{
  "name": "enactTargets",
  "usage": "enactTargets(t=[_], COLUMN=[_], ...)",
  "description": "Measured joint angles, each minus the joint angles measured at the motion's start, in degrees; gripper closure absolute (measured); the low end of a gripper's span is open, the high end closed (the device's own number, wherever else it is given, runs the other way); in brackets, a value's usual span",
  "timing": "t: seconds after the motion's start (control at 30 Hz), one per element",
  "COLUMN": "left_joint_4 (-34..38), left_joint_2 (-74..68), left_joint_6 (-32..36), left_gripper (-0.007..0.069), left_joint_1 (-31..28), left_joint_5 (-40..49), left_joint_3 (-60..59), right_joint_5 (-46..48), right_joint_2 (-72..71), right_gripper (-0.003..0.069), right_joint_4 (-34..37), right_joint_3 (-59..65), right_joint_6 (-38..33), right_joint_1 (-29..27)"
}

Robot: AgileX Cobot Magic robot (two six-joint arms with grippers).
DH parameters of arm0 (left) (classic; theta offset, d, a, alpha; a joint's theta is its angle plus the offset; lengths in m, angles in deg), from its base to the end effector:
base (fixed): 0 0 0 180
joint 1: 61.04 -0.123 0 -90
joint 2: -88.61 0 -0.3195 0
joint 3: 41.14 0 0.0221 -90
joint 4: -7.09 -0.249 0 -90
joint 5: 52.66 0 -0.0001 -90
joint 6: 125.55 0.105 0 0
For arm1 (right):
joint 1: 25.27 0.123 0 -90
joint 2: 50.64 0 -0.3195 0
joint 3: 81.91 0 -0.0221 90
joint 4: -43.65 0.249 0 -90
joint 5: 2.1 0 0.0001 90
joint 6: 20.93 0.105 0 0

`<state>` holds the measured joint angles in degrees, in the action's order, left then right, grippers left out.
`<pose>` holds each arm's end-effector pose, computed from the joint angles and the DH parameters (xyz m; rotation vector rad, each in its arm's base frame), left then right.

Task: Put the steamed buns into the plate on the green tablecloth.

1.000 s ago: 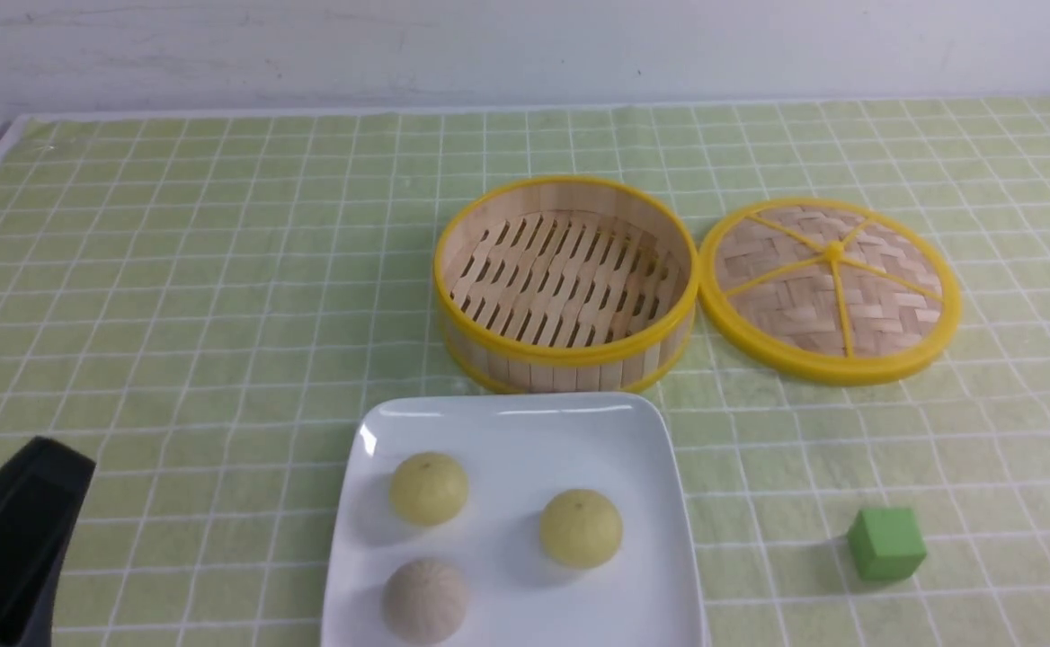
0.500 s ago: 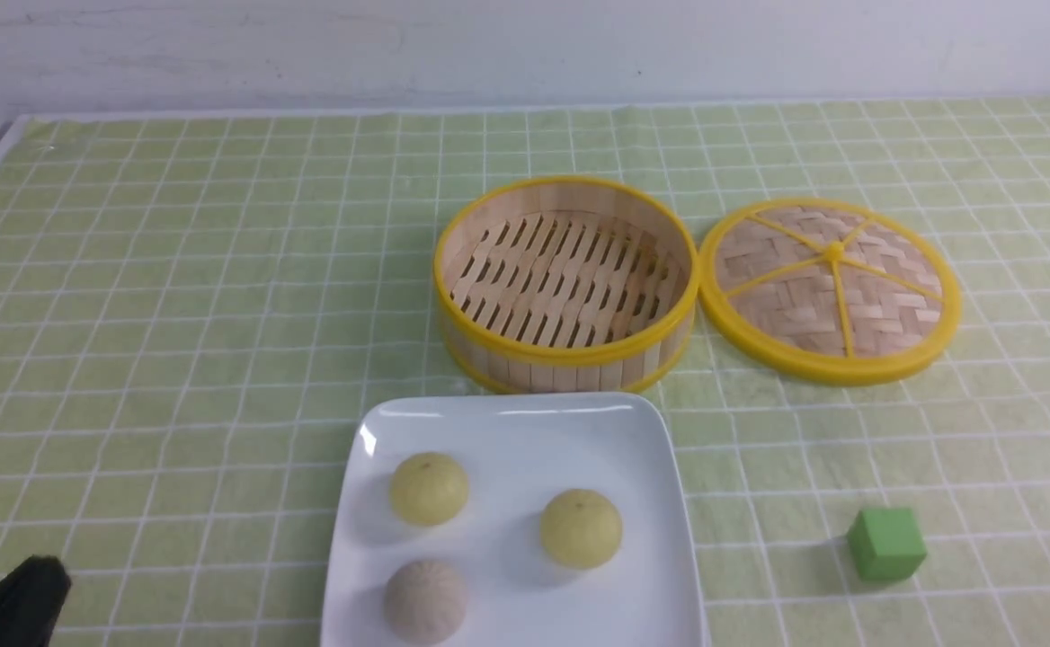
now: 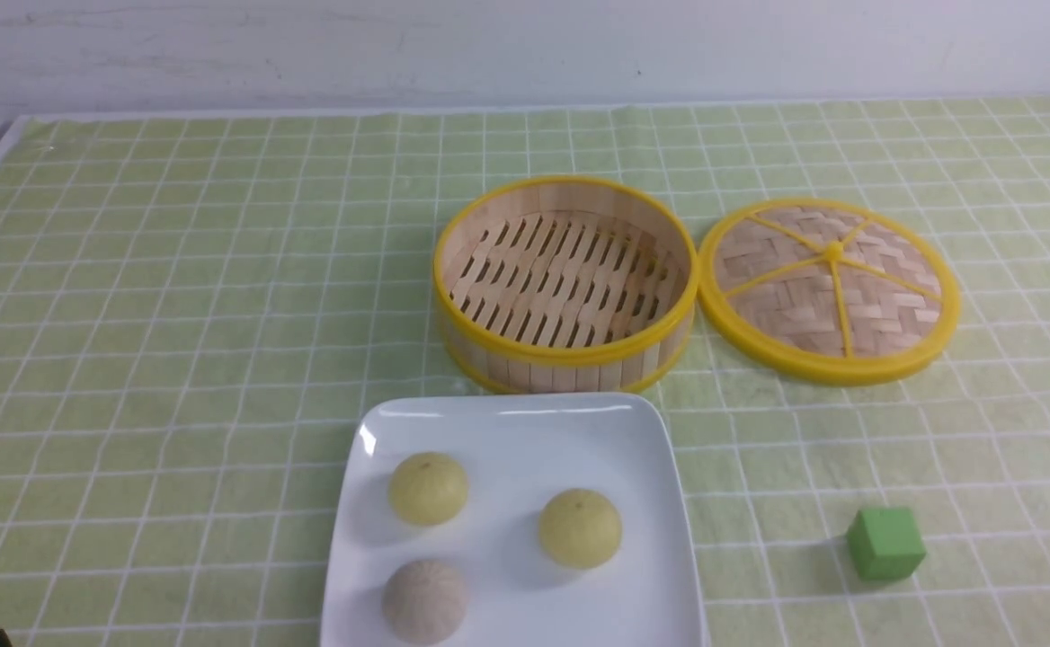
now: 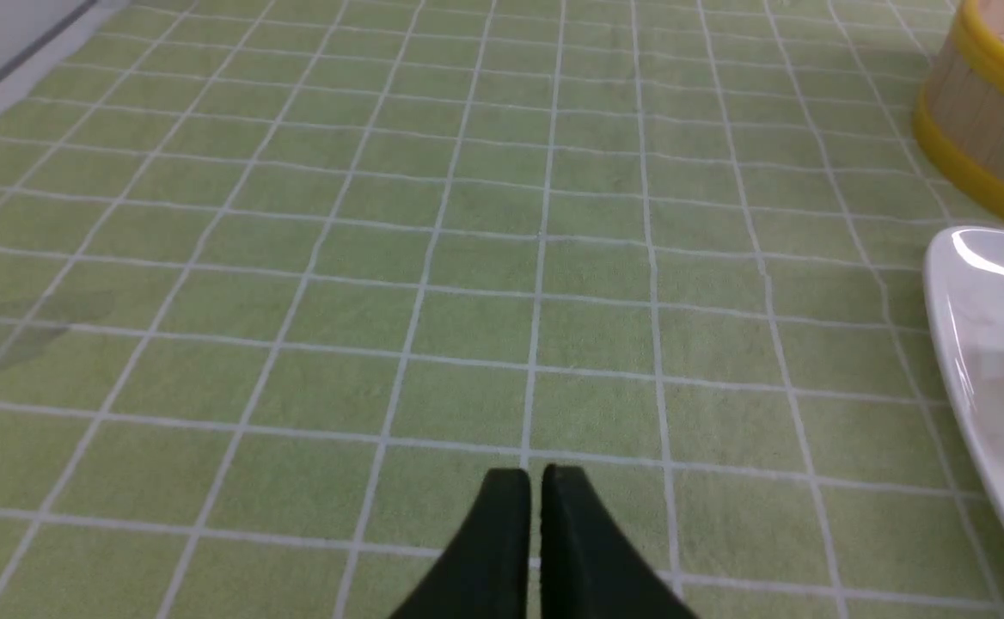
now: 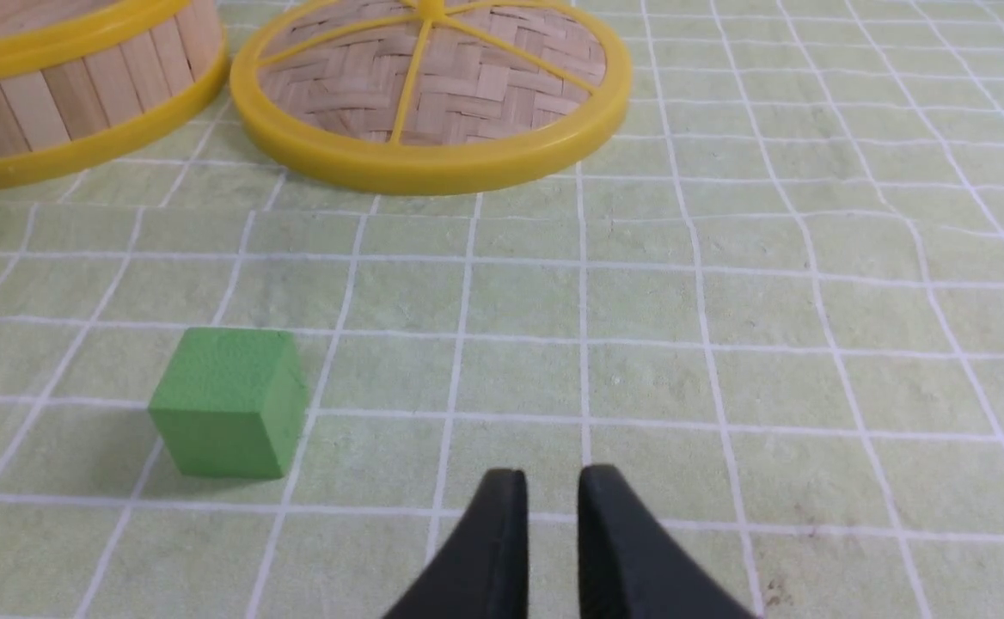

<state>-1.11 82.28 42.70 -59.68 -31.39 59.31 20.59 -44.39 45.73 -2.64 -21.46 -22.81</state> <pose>0.0296 0.0047 0.1675 -0.0804 1.8646 -0.0176 0.0285 0.0027 0.1664 -0.0272 1.8886 0.0591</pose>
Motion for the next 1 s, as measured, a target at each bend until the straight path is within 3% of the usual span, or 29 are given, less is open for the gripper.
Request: enactTargets(t=[1.0], left_joint_4=[-0.19], left_joint_2=[0.0], left_joint_6=[0.05], left_gripper=[0.0549], left_joint_1=[0.0], left_joint_5=[0.03], left_joint_3=[0.0], right_joint_5=[0.0], right_joint_2=[0.0], right_gripper=[0.0508], right_joint_4=[0.0], right_joint_3=[-0.05], right_joint_6=[0.0], right_joint_1=[0.0])
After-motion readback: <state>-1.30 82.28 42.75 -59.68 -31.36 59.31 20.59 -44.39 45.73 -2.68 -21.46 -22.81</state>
